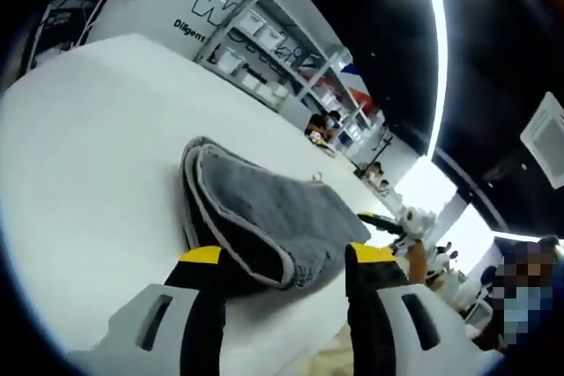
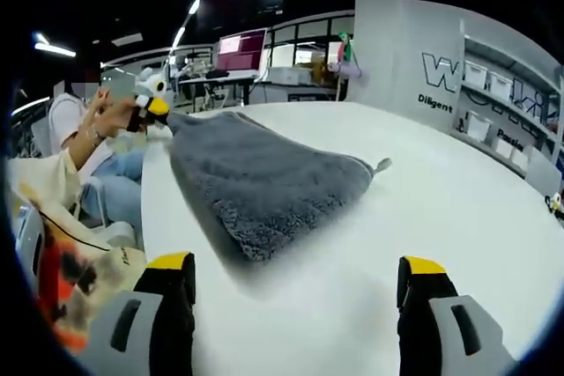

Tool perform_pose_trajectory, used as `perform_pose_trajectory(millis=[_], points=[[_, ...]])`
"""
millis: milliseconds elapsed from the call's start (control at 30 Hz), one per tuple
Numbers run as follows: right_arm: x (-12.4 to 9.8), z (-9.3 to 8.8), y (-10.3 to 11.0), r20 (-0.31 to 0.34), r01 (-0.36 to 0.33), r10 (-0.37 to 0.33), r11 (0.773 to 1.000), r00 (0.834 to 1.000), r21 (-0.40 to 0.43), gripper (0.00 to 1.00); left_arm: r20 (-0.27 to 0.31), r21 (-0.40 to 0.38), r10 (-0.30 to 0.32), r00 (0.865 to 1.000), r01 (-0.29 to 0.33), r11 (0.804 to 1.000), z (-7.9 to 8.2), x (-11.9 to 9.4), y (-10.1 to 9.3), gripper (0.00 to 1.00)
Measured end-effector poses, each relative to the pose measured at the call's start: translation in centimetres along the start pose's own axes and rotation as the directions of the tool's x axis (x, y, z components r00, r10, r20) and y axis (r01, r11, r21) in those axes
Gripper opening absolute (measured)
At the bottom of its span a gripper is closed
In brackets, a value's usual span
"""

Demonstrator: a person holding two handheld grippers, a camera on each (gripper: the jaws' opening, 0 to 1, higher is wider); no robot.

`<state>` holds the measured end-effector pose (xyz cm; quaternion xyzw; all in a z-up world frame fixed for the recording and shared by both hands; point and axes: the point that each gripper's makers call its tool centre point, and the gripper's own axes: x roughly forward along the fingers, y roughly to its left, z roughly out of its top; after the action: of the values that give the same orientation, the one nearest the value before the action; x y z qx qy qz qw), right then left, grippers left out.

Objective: Fold the towel on the table until its edges align and the towel forms a compact rectangular stack.

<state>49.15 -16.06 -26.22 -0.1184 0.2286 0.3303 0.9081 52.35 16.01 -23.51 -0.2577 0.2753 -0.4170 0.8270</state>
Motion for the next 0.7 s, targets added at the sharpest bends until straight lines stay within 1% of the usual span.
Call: perform_pose_trajectory(millis=[100, 200, 300, 333, 367, 400, 467, 533, 633, 700], points=[[0.1, -0.2, 0.1, -0.003, -0.003, 0.003, 1.0, 1.0, 0.003, 0.97, 0.009, -0.037, -0.014, 1.0, 0.015, 0.999, 0.7, 0.7, 0.7, 0.37], [0.1, -0.3, 0.1, -0.004, -0.004, 0.005, 1.0, 1.0, 0.005, 0.97, 0.006, -0.077, -0.023, 1.0, 0.023, 0.997, 1.1, 1.1, 1.3, 0.34], [0.1, -0.4, 0.2, -0.003, -0.005, 0.005, 1.0, 1.0, 0.006, 0.97, -0.001, -0.09, -0.025, 1.0, 0.025, 0.996, 1.5, 1.4, 1.8, 0.3], [0.2, -0.4, 0.2, -0.004, -0.006, 0.006, 1.0, 1.0, 0.005, 0.97, 0.002, -0.074, -0.009, 1.0, 0.009, 0.997, 1.5, 1.4, 2.1, 0.28], [0.2, -0.4, 0.3, -0.005, -0.007, 0.007, 1.0, 1.0, 0.005, 0.97, 0.013, -0.042, 0.009, 1.0, -0.008, 0.999, 1.6, 1.4, 2.4, 0.23], [0.2, -0.5, 0.3, -0.006, -0.009, 0.009, 1.0, 1.0, 0.004, 0.97, 0.005, -0.016, 0.031, 1.0, -0.031, 0.999, 1.4, 1.4, 2.7, 0.2], [0.3, -0.6, 0.4, -0.008, -0.011, 0.011, 1.0, 1.0, 0.004, 0.97, 0.005, 0.02, 0.045, 0.999, -0.045, 0.999, 1.3, 1.4, 2.9, 0.13], [0.4, -0.7, 0.5, -0.011, -0.011, 0.012, 1.0, 1.0, 0.007, 0.97, 0.012, 0.034, 0.053, 0.999, -0.053, 0.998, 1.2, 1.5, 2.9, 0.08], [0.4, -0.7, 0.6, -0.01, -0.013, 0.013, 1.0, 1.0, 0.007, 0.97, 0.034, 0.062, 0.056, 0.998, -0.058, 0.996, 1.4, 1.7, 2.6, 0.06], [0.3, -0.6, 0.5, -0.008, -0.012, 0.012, 1.0, 1.0, 0.008, 0.96, 0.043, 0.115, 0.07, 0.997, -0.074, 0.991, 1.9, 1.8, 2.4, 0.05]])
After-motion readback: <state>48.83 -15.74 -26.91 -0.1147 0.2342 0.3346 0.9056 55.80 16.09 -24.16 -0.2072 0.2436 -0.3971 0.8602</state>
